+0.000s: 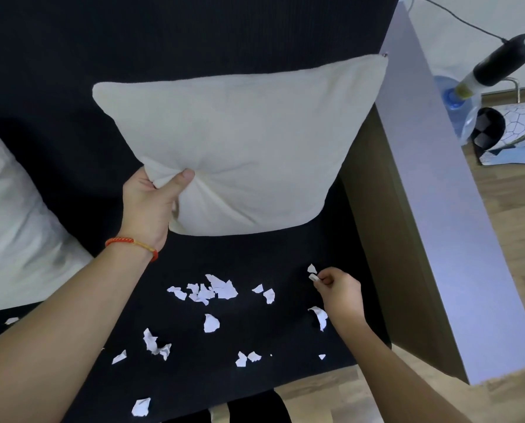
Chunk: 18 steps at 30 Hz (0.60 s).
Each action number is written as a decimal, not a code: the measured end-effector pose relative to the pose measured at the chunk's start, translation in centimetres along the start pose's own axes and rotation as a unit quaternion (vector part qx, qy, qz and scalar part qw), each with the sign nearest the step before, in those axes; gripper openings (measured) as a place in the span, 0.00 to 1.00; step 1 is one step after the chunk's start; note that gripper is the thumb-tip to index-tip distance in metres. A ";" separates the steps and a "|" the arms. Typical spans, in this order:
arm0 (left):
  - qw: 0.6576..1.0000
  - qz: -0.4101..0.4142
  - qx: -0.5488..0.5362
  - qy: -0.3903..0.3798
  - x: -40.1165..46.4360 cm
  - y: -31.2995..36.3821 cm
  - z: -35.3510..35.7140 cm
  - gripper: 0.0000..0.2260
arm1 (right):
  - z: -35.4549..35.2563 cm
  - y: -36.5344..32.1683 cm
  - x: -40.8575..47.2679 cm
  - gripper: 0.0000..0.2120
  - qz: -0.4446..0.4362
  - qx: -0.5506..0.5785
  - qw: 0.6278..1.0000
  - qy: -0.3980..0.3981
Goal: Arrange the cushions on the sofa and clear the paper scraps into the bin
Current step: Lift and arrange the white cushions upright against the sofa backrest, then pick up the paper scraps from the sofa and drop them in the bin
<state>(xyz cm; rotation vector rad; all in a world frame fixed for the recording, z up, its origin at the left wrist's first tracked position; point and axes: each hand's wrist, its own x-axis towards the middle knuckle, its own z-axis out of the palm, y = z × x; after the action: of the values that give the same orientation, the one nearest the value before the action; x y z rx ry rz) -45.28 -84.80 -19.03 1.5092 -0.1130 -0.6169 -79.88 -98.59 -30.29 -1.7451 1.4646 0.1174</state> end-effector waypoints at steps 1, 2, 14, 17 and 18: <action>1.000 -0.003 -0.003 0.004 -0.1 -0.2 -0.1 0.15 | 0.1 -0.1 0.1 0.03 0.004 -0.003 1.000 -0.003; 1.000 -0.009 -0.008 0.009 -0.2 -0.6 -0.2 0.15 | 0.1 -0.2 0.2 0.03 0.008 -0.006 1.000 -0.004; 0.998 -0.011 0.035 0.058 -4.4 -0.8 -1.2 0.37 | 1.7 -1.8 -1.0 0.05 -0.071 -0.084 0.993 -0.033; 0.993 -0.041 0.064 0.086 -7.6 -2.0 -2.0 0.40 | 3.5 -3.3 -1.8 0.04 -0.101 -0.109 0.988 -0.043; 0.992 -0.045 0.079 0.092 -8.5 -2.3 -2.2 0.40 | 4.2 -3.9 -2.2 0.04 -0.108 -0.115 0.986 -0.048</action>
<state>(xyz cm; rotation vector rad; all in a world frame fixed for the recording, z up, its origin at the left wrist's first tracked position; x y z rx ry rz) -52.21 -78.95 -18.84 1.7248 0.0502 -0.5475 -75.52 -94.30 -29.73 -2.0442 1.2222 0.2611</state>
